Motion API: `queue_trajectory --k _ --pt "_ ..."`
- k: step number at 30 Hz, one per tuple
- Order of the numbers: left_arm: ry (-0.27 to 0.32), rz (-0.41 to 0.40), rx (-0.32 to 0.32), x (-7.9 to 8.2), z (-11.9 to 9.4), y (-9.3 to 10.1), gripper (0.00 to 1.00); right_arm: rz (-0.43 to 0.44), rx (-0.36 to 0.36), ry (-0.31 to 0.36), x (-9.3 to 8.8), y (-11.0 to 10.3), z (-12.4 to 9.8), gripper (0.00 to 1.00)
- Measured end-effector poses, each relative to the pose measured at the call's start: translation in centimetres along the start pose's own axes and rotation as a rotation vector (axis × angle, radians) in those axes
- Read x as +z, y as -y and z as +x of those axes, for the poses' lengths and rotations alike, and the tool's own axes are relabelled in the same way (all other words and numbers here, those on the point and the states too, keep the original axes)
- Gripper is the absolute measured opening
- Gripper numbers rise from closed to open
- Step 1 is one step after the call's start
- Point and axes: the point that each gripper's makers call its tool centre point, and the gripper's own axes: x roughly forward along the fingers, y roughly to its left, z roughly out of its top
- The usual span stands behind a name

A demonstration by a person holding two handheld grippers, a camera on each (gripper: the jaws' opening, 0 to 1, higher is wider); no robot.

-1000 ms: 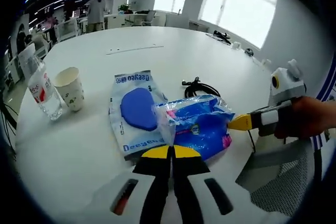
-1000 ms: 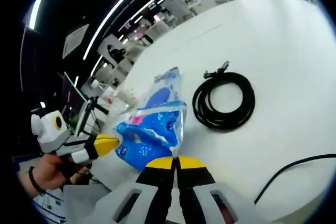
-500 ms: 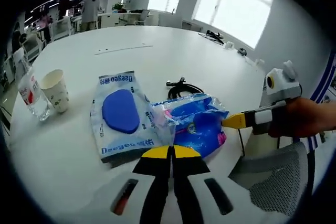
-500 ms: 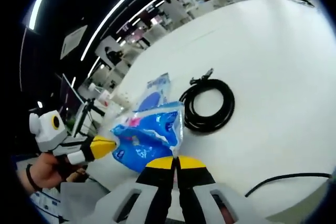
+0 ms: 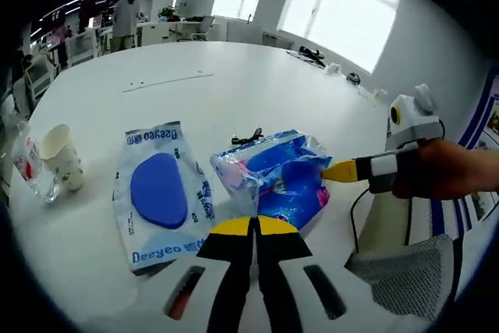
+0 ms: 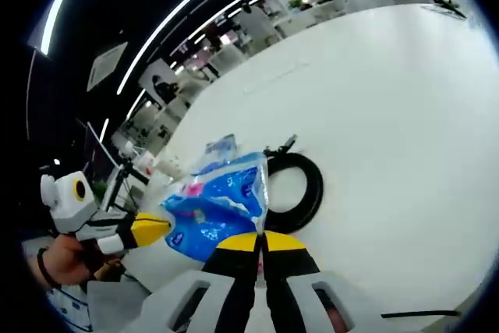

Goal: Arrange the tabletop items into an orderly group along one side of the table until the central work area is clear of visible clutter.

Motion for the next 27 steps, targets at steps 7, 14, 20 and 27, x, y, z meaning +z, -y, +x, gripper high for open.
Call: queue_trajectory --k 7,14,20,27 --pt "0.011 -0.01 0.003 1.9 1.9 -0.1 0.0 0.003 -0.012 0.02 1.6 0.4 -0.2 0.0" --pt "0.063 -0.1 0.008 4.6 4.0 -1.4 0.0 0.024 -0.043 0.051 5.8 2.0 1.3 0.0" --pt "0.058 -0.131 0.027 6.0 5.4 -2.6 0.0 0.057 -0.043 0.073 8.3 2.1 2.7 0.0" --pt "0.069 -0.186 0.041 7.6 7.0 -3.7 0.0 0.07 -0.044 0.074 11.1 3.2 4.8 0.0"
